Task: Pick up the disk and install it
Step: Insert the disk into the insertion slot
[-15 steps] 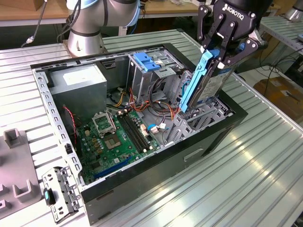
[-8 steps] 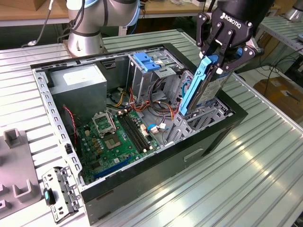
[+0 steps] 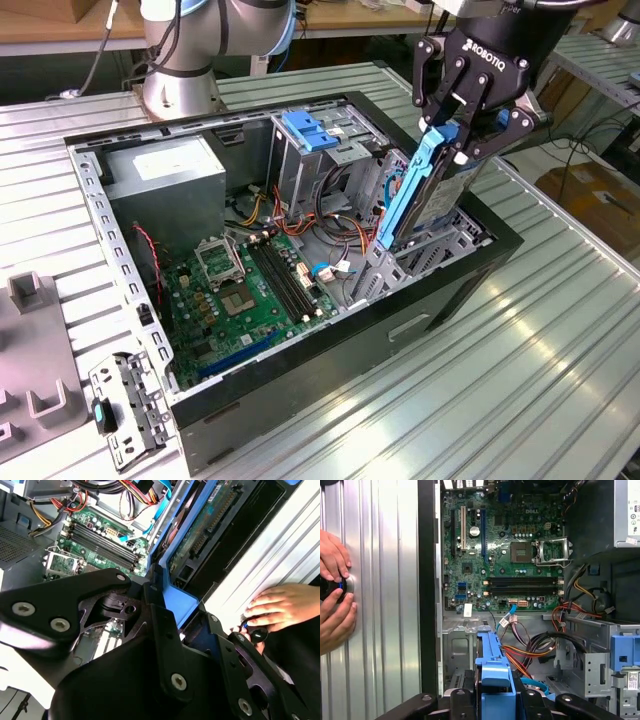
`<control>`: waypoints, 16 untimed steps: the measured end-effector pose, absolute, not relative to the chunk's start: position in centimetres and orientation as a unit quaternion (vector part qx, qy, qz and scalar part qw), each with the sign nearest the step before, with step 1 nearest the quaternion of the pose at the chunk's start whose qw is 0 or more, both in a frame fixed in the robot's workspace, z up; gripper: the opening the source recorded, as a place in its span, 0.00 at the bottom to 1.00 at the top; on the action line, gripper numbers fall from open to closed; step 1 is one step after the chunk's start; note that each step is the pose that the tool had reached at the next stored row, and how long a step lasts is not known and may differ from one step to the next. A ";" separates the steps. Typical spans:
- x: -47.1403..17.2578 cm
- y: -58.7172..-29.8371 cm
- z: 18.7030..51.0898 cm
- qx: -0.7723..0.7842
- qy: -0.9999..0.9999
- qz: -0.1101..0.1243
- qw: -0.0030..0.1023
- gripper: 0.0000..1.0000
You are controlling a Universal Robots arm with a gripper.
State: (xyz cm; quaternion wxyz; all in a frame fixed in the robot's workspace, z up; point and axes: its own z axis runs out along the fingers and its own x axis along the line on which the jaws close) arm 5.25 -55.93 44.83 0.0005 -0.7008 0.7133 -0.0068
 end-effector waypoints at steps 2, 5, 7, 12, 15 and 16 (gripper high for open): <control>5.3 -55.9 44.7 -0.701 0.713 -0.007 0.000 0.37; 5.3 -55.9 44.5 -0.701 0.713 -0.006 0.000 0.37; 5.4 -55.9 44.3 -0.701 0.713 -0.006 0.000 0.37; 5.4 -55.9 44.2 -0.701 0.713 -0.006 -0.001 0.37; 5.4 -55.9 44.2 -0.701 0.713 -0.005 -0.001 0.37; 5.4 -55.9 44.2 -0.701 0.713 -0.005 -0.001 0.37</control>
